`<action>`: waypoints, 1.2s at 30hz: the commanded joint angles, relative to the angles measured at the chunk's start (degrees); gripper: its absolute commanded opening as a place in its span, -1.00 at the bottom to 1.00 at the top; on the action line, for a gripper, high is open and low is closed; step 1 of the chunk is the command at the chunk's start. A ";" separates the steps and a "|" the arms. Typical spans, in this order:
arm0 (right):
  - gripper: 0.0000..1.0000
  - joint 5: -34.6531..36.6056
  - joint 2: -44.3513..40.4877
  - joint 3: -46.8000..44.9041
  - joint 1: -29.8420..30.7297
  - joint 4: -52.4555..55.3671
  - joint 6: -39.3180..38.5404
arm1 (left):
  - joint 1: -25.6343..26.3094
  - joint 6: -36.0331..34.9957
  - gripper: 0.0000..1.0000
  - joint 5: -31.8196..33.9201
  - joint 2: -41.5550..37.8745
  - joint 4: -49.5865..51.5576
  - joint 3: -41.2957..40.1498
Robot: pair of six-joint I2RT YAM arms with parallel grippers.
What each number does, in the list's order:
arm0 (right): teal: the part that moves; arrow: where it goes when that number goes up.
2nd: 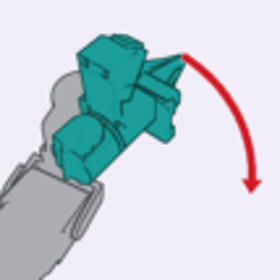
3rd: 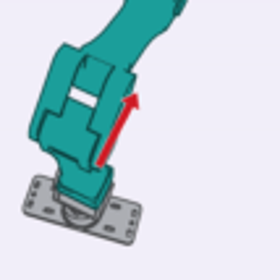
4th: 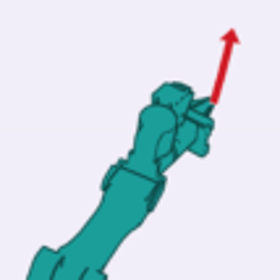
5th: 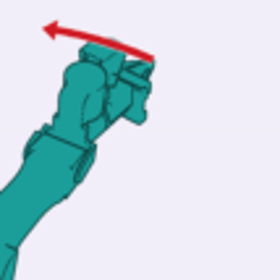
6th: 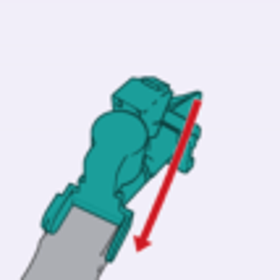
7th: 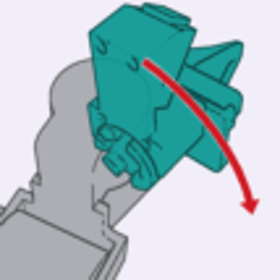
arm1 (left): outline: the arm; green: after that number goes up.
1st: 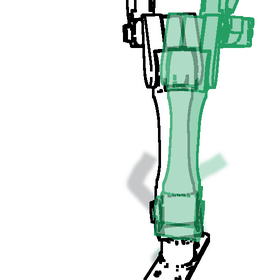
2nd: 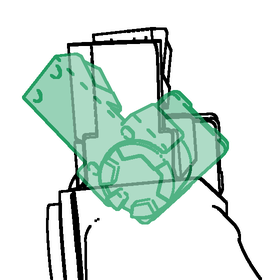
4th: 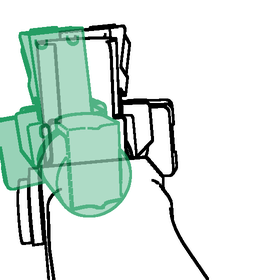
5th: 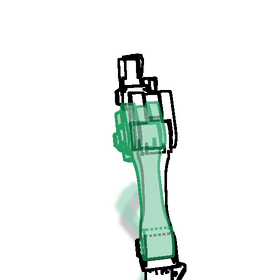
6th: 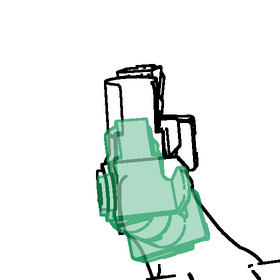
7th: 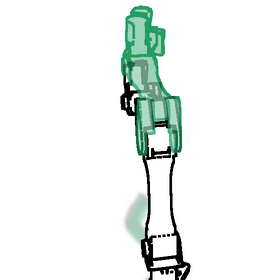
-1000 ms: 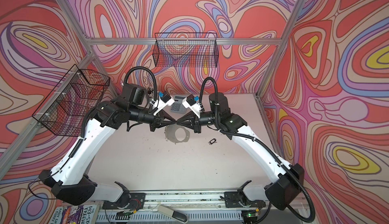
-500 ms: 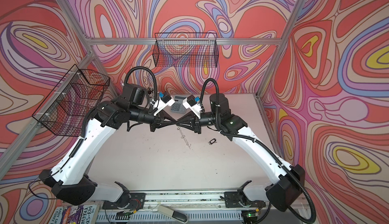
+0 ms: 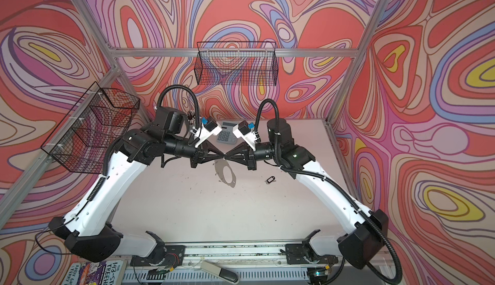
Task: Attach keys to a key ring
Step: Pass the keyring.
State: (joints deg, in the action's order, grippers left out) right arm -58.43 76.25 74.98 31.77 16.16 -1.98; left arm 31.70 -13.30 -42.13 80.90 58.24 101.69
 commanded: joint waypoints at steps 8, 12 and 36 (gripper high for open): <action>-1.00 7.69 -5.50 -15.74 0.22 -46.13 26.40 | 0.20 18.79 -0.17 5.33 -14.44 -35.16 -17.24; -1.00 13.35 -3.92 -23.25 0.29 -74.21 43.84 | 0.11 30.30 -0.22 7.54 -20.31 -54.46 -28.43; -1.00 18.16 -2.78 -25.23 0.56 -84.24 51.44 | 0.73 43.84 -0.29 0.47 -17.13 -78.72 -37.91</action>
State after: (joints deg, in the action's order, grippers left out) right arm -41.71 75.09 50.48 31.97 -67.07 49.17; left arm 32.10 29.26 -39.33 63.79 -17.08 63.70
